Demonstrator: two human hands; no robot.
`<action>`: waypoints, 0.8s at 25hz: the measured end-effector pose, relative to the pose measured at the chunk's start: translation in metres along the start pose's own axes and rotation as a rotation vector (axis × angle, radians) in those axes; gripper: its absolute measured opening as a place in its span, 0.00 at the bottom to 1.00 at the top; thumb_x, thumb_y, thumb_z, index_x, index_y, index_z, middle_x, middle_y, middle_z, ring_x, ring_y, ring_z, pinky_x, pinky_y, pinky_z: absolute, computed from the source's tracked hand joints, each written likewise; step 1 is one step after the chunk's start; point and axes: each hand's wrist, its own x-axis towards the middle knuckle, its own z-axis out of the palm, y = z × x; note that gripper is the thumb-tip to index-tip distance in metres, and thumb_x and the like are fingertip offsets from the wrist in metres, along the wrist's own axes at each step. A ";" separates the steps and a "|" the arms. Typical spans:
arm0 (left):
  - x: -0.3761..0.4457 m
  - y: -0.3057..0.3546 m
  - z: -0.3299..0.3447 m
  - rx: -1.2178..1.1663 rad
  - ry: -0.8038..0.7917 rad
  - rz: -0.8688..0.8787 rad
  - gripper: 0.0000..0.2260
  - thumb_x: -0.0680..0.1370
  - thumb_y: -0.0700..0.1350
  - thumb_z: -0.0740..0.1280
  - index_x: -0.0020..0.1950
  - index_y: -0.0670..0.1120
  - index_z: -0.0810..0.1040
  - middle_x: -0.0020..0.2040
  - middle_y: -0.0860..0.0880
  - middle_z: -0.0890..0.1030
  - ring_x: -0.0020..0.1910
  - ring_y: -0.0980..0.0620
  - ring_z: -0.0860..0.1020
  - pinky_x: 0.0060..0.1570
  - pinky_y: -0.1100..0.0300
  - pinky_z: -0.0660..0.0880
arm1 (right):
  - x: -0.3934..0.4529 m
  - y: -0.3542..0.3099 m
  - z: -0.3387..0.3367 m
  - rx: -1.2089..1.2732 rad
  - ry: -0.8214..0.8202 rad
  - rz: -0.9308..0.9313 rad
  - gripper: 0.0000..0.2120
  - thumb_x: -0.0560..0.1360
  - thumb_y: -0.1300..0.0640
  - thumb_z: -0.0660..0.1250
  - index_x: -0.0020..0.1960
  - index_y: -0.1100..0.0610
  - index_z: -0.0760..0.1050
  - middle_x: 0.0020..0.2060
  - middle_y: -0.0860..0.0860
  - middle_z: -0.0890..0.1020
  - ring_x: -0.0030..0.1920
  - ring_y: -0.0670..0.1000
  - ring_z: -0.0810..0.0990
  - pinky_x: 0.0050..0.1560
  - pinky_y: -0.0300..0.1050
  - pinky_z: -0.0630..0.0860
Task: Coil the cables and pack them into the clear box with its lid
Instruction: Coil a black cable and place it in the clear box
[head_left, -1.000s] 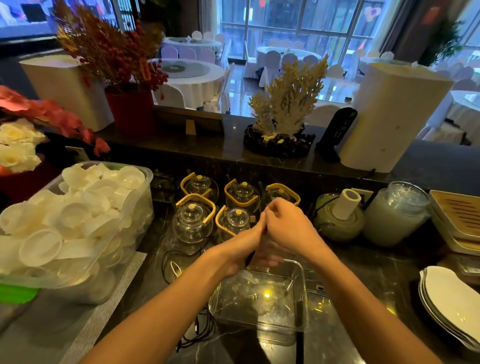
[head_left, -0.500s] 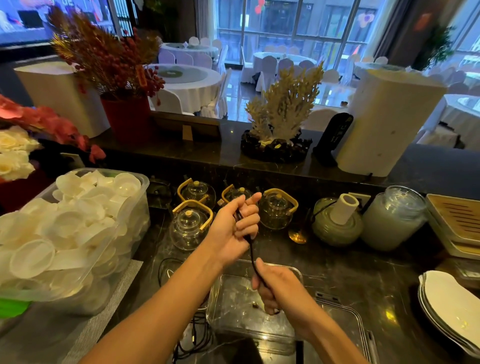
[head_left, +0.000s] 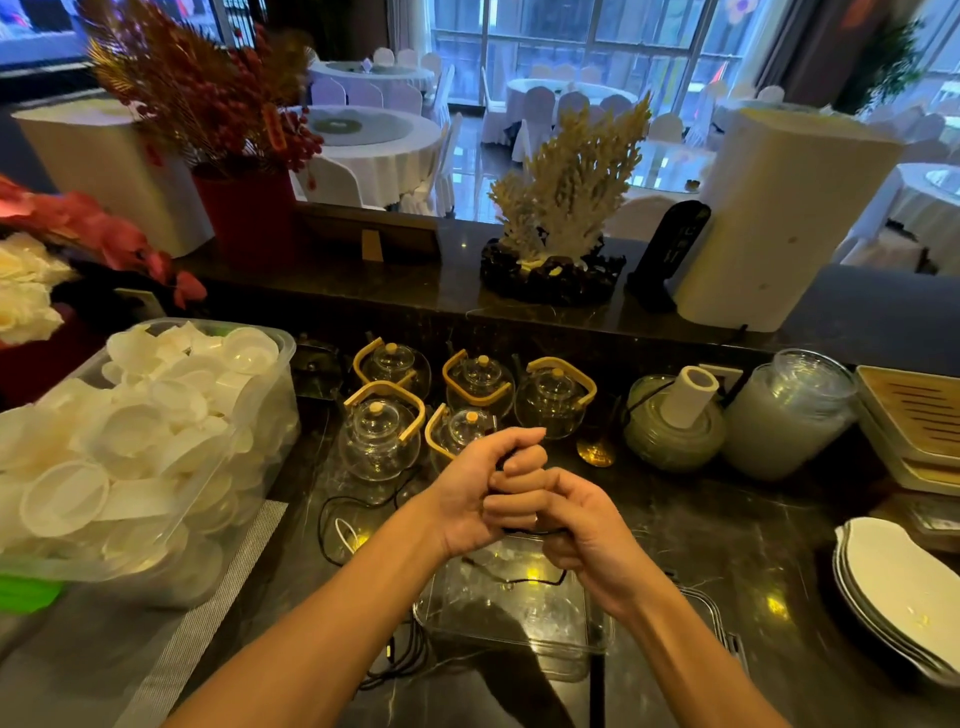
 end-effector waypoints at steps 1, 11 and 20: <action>0.000 -0.001 -0.003 0.020 0.026 -0.007 0.23 0.84 0.49 0.58 0.29 0.46 0.67 0.20 0.53 0.64 0.17 0.56 0.58 0.19 0.66 0.54 | 0.000 0.001 0.000 -0.035 0.014 -0.003 0.19 0.80 0.55 0.69 0.60 0.70 0.71 0.41 0.60 0.71 0.24 0.43 0.58 0.22 0.36 0.54; -0.001 -0.006 0.009 0.498 0.492 -0.022 0.18 0.81 0.50 0.68 0.32 0.45 0.74 0.21 0.51 0.67 0.26 0.50 0.80 0.37 0.58 0.78 | -0.001 0.014 0.000 -0.234 0.023 -0.137 0.05 0.84 0.64 0.61 0.53 0.63 0.75 0.34 0.48 0.79 0.38 0.45 0.78 0.50 0.42 0.76; 0.003 -0.011 0.000 0.375 0.533 0.192 0.18 0.81 0.52 0.67 0.34 0.47 0.71 0.25 0.52 0.64 0.24 0.54 0.71 0.27 0.63 0.71 | -0.006 0.000 -0.011 -0.358 0.104 -0.175 0.10 0.83 0.54 0.64 0.50 0.62 0.73 0.29 0.48 0.68 0.27 0.44 0.63 0.28 0.36 0.62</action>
